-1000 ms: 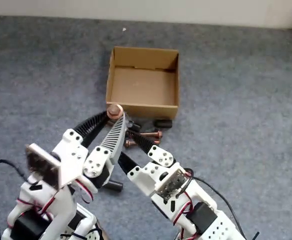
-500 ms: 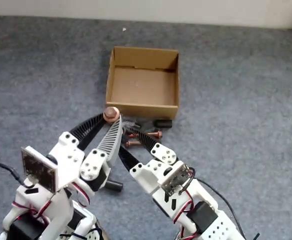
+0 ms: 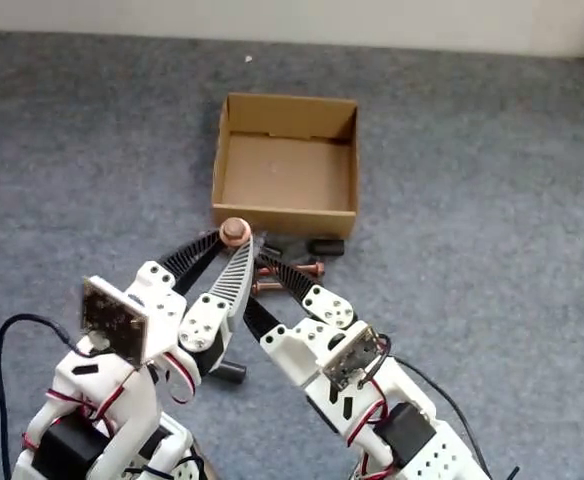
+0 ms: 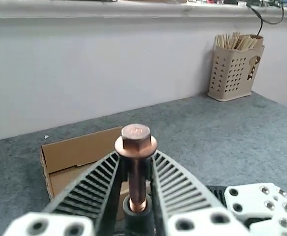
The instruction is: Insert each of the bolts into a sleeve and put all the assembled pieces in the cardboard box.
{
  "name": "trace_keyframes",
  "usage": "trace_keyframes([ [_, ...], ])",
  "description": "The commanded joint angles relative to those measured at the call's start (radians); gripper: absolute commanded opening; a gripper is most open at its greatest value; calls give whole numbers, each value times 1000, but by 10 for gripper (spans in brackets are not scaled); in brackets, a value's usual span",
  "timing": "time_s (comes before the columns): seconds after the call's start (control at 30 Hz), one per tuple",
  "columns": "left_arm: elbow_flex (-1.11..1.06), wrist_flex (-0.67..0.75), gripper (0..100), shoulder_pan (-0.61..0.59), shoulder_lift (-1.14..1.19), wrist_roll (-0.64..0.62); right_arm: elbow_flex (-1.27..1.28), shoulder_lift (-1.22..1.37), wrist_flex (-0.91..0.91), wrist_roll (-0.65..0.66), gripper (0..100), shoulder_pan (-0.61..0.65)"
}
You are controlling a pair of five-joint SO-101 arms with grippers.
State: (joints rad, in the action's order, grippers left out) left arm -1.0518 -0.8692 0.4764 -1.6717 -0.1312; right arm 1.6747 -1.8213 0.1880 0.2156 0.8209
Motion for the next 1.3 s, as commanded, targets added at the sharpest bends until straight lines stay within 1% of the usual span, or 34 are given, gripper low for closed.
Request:
trace_keyframes([
  [0.0,-1,14,106,-8,5,49,104,-13,-27,-11,5,-5],
  [0.07,4,-28,181,-10,5,49,104,-13,-27,-11,5,-5],
  [0.1,4,-38,198,-12,4,51,104,-13,-27,-11,5,-5],
  [0.4,117,-147,204,-19,13,61,104,-13,-27,-11,5,-5],
  [0.47,127,-152,204,-42,13,92,104,-13,-27,-11,5,-5],
  [0.6,122,-153,203,-90,15,138,104,-13,-27,-11,5,-7],
  [0.77,104,-207,203,-88,15,175,104,-13,-27,-11,5,-7],
  [0.93,70,-215,200,-101,4,201,104,-13,-25,-11,5,-7],
  [1.07,131,-255,198,-186,2,195,104,-13,-22,-11,5,-33],
  [1.17,165,-282,136,-275,2,195,96,-10,-19,-29,5,-104],
  [1.27,111,-308,43,-360,2,196,93,-8,13,-141,5,-194],
])
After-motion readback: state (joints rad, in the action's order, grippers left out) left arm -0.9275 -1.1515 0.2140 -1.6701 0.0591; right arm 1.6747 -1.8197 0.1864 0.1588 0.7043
